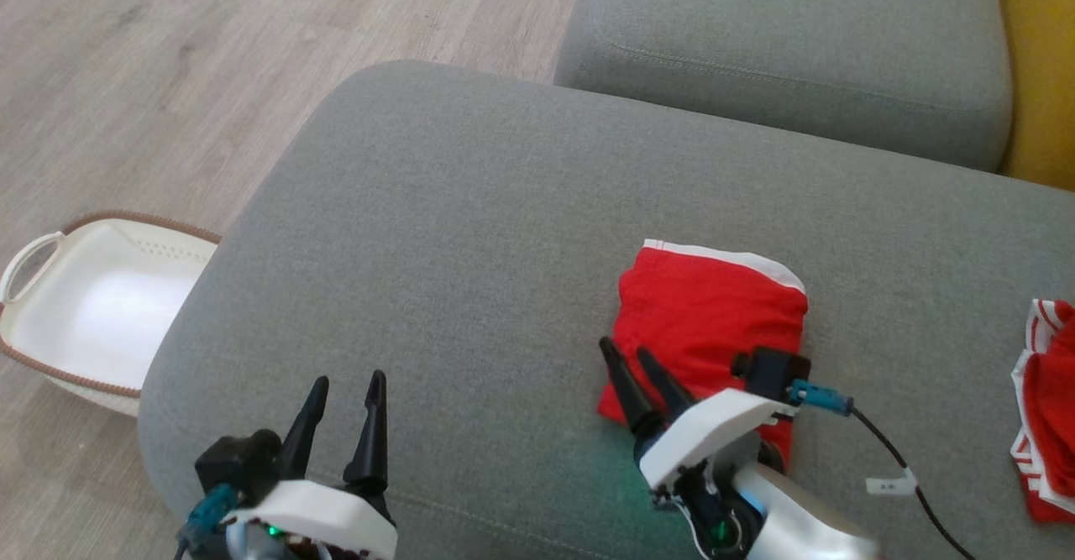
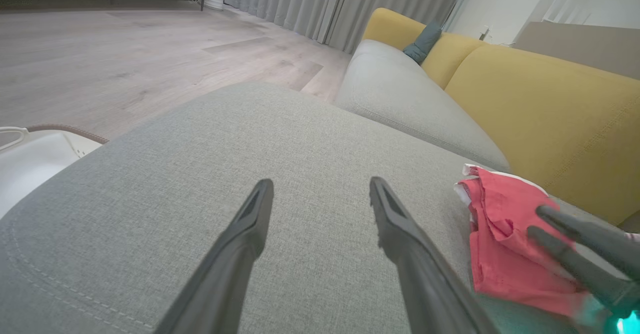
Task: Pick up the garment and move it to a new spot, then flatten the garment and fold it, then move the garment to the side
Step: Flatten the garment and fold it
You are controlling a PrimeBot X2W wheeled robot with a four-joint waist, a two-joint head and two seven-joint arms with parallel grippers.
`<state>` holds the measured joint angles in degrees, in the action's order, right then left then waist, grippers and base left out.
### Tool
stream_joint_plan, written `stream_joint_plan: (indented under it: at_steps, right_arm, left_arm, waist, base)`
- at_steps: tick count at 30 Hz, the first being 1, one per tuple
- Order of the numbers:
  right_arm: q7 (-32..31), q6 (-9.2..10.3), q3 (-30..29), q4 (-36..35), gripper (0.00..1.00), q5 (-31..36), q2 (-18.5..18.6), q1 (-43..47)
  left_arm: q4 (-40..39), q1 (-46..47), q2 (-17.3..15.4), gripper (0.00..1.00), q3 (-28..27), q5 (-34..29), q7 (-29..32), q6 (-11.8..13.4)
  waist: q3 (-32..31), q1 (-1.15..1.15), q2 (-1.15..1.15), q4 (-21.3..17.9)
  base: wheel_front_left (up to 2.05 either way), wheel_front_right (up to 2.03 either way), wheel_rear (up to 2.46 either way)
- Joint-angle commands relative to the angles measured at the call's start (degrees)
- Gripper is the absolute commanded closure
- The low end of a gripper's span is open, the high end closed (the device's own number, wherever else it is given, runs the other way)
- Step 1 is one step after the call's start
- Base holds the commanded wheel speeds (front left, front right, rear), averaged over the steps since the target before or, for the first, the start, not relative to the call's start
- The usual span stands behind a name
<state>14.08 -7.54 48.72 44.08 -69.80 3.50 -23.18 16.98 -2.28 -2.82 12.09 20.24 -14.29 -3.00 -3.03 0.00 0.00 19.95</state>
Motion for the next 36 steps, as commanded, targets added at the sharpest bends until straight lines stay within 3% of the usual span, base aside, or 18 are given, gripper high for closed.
stream_joint_plan:
  at_steps: [1,9,14,23,30,36]
  right_arm:
    - [-0.31,0.05,1.14,-0.04,0.00,-0.66,-0.62,-2.57]
    - [-3.51,0.05,7.03,5.99,0.00,-3.81,-0.62,-5.23]
    - [-5.76,0.05,11.56,3.54,0.00,-5.34,-0.62,-5.86]
    - [-2.10,0.05,14.97,-2.19,0.00,-3.31,-0.62,-7.94]
    - [0.82,0.05,9.23,0.16,0.00,7.62,1.04,-11.69]
    - [0.90,0.05,-11.91,-5.14,0.00,27.74,4.25,-7.33]
  left_arm:
    - [-1.52,1.79,-0.06,0.00,-1.59,-0.01,-0.71,0.22]
    - [-1.44,2.80,-0.06,0.00,-0.52,0.78,-0.71,0.53]
    - [-1.18,2.77,-0.06,0.00,-0.78,0.87,-0.71,0.65]
    - [-1.40,2.94,-0.06,0.00,-1.71,0.28,-0.71,0.56]
    - [-3.40,2.83,-0.06,0.00,-2.65,0.64,-0.71,0.61]
    - [-7.31,2.92,-0.06,0.00,-3.72,1.08,-0.71,0.74]
  waist:
    - [0.10,0.00,0.00,0.03]
    - [1.31,0.00,0.00,0.41]
    - [1.32,0.00,0.00,-0.69]
    - [-0.18,0.00,0.00,-4.20]
    - [-0.82,0.00,0.00,-7.18]
    - [-1.17,0.00,0.00,-9.83]
  base:
    - [0.00,0.00,0.00]
    - [0.00,0.00,0.00]
    - [0.00,0.00,0.00]
    - [0.00,0.00,0.00]
    - [0.00,0.00,0.00]
    - [0.00,0.00,0.00]
